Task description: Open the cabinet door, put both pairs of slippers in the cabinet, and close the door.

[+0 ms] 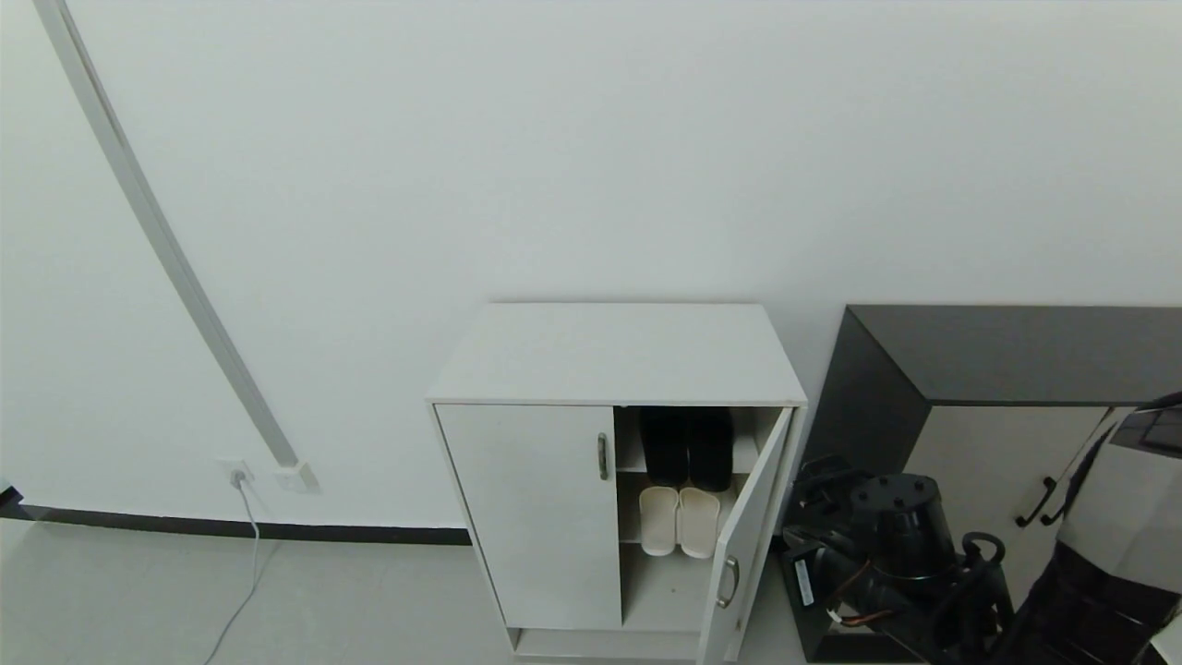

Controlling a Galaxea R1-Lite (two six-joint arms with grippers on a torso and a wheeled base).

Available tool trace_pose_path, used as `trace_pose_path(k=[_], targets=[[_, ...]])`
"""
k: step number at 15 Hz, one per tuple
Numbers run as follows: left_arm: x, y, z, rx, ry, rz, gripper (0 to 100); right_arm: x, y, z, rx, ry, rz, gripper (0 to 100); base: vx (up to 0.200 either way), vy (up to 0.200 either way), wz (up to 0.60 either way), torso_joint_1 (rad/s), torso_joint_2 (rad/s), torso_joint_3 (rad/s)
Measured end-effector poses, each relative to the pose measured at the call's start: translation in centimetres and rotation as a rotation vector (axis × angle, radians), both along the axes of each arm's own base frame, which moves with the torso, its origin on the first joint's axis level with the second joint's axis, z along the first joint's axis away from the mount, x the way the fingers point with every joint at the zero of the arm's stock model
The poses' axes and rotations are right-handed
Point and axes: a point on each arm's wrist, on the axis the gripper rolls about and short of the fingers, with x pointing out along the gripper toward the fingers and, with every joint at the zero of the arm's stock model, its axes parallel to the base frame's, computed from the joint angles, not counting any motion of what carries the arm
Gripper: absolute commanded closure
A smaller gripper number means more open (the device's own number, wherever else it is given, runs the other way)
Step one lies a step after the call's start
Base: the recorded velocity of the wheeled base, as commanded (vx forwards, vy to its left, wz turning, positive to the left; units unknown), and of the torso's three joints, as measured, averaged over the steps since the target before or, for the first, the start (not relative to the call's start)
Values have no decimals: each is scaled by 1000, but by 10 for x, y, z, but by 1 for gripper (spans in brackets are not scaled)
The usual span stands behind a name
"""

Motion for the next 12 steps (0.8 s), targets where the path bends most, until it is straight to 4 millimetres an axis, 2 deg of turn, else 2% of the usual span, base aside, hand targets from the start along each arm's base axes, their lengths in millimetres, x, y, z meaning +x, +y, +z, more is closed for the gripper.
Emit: trace_pose_path(k=[6,12], targets=[[0,0,0,0,0,0,100,25,19,-30,-8,-37,12,100,0,0,0,0,0,0],[0,0,0,0,0,0,100,54,39,-32,-1,-66,26,100,0,0,0,0,0,0]])
